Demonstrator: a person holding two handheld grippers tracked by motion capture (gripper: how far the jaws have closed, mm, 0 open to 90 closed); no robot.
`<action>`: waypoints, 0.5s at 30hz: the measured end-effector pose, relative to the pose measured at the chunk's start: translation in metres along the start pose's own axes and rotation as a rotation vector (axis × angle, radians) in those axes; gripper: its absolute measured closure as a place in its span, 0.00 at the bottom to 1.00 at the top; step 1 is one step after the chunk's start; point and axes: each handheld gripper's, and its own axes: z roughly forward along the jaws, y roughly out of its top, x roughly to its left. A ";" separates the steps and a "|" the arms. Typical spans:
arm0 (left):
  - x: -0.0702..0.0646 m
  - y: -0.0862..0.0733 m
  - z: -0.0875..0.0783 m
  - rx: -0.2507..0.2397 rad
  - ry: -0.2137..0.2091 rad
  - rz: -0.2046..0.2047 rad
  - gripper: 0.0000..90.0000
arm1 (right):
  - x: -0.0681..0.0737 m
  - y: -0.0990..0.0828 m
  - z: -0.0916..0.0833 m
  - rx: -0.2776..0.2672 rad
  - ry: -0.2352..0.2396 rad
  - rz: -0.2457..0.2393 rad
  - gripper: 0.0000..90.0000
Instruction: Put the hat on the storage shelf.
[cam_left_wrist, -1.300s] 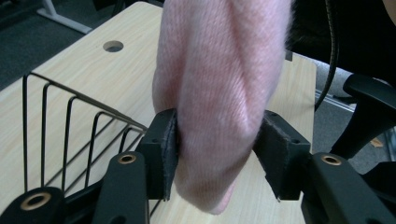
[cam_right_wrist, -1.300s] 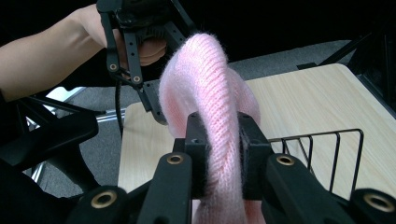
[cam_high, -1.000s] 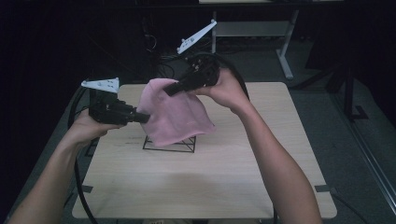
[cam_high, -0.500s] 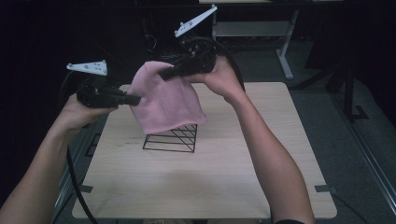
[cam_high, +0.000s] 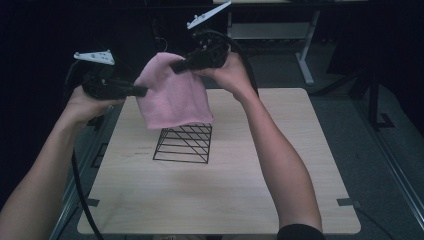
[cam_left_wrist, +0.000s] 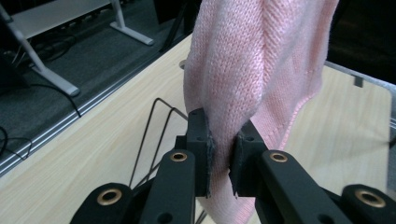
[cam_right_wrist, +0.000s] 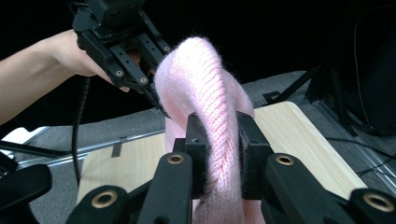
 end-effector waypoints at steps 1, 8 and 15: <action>0.001 0.000 0.002 0.005 0.001 -0.001 0.89 | -0.002 -0.001 0.001 -0.001 -0.001 0.004 0.86; 0.004 -0.003 0.013 0.029 0.014 0.010 0.88 | -0.010 -0.011 0.005 -0.006 -0.003 0.014 0.86; 0.003 -0.004 0.020 0.064 0.034 0.033 0.88 | -0.009 -0.022 0.008 -0.013 0.009 0.024 0.86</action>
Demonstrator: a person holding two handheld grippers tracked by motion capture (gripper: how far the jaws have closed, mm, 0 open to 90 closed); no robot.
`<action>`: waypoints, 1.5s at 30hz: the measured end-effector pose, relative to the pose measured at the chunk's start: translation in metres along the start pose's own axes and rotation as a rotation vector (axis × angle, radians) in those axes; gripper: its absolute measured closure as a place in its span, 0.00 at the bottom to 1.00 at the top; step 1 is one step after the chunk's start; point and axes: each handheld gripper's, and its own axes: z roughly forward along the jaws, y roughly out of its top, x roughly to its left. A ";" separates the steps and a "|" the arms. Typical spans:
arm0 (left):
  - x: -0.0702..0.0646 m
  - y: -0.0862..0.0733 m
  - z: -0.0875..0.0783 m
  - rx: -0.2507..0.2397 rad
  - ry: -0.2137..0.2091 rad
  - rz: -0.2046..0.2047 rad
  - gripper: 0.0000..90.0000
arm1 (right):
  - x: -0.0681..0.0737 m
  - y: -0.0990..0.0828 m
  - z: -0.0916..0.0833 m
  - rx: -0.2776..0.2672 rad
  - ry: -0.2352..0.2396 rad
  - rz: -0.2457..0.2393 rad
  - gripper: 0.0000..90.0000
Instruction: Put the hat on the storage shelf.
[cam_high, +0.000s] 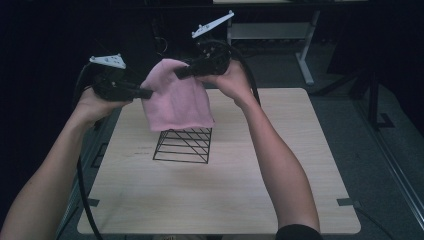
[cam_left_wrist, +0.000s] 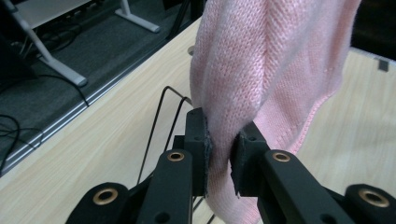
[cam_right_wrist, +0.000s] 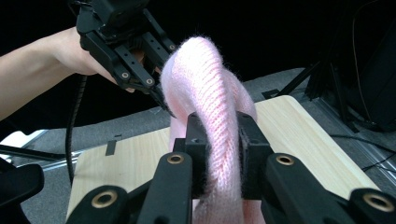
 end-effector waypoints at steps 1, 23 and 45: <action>-0.001 0.000 0.001 0.004 0.000 0.001 0.87 | 0.000 -0.002 0.000 -0.001 0.000 -0.005 0.86; -0.010 -0.039 0.011 0.069 -0.012 0.031 0.91 | 0.010 -0.038 0.025 0.019 0.070 0.015 0.85; -0.012 -0.078 0.033 0.156 -0.005 0.040 0.92 | 0.010 -0.084 0.055 0.094 0.120 0.052 0.82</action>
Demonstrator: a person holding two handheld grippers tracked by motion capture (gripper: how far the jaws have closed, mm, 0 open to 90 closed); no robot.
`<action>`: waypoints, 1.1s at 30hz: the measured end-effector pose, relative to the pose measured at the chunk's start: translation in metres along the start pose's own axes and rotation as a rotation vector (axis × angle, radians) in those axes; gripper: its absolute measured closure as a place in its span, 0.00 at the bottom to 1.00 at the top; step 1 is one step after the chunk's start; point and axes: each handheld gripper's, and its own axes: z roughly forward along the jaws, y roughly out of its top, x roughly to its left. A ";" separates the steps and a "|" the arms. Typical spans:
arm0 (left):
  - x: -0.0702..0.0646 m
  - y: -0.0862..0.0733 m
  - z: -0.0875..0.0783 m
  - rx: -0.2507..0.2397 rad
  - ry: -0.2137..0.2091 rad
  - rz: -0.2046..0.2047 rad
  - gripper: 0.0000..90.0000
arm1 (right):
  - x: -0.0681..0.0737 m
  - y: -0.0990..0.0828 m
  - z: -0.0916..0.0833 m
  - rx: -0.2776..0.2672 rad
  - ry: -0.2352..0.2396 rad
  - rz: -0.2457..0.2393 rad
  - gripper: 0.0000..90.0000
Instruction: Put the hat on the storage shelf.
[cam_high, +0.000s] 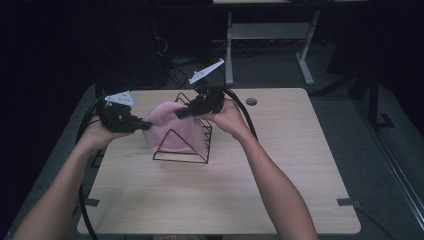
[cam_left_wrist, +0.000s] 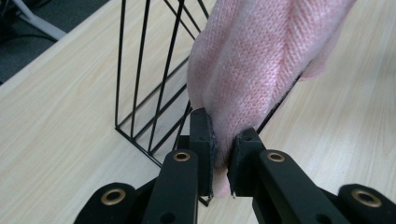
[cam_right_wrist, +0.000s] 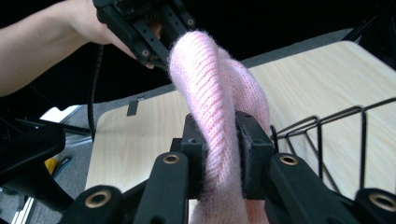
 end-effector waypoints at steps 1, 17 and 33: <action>0.000 -0.001 0.002 0.001 0.001 -0.001 0.91 | 0.000 -0.002 0.001 0.003 0.004 0.004 0.82; -0.005 -0.012 0.020 0.066 0.006 0.012 0.91 | -0.003 -0.024 0.010 0.053 0.007 0.021 0.75; -0.006 -0.022 0.025 0.105 -0.007 0.010 0.95 | -0.001 -0.042 0.008 0.070 -0.007 0.042 0.70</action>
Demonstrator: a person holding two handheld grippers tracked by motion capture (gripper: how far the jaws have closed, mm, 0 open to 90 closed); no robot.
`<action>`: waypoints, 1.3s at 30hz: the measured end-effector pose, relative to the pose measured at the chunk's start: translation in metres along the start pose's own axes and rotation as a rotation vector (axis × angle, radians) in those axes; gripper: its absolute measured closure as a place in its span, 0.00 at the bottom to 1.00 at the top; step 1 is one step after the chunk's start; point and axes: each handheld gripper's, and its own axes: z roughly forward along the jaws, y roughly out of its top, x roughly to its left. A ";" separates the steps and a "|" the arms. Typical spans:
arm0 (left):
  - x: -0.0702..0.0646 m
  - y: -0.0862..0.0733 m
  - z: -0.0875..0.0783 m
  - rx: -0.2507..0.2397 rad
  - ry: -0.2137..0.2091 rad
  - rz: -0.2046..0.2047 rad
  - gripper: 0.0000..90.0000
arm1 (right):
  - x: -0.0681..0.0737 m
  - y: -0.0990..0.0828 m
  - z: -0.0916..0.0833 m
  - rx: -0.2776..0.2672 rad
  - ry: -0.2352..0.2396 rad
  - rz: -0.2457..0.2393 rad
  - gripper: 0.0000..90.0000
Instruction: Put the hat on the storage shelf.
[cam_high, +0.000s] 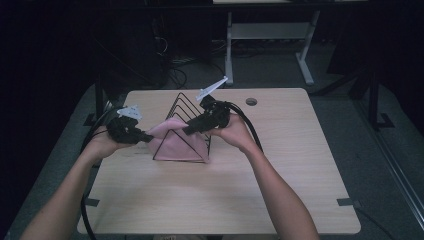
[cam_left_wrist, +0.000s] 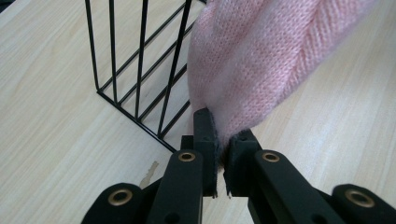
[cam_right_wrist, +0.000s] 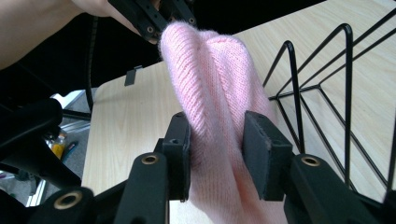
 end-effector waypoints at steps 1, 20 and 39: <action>0.000 0.000 -0.002 -0.008 0.000 -0.005 0.96 | 0.001 0.000 -0.001 0.001 -0.003 -0.002 0.72; 0.002 0.001 0.002 0.033 0.001 -0.005 0.96 | 0.000 -0.007 0.005 0.022 -0.028 -0.027 0.92; -0.005 -0.001 -0.002 0.030 -0.013 -0.005 0.71 | 0.006 -0.017 -0.021 -0.010 -0.032 -0.011 0.62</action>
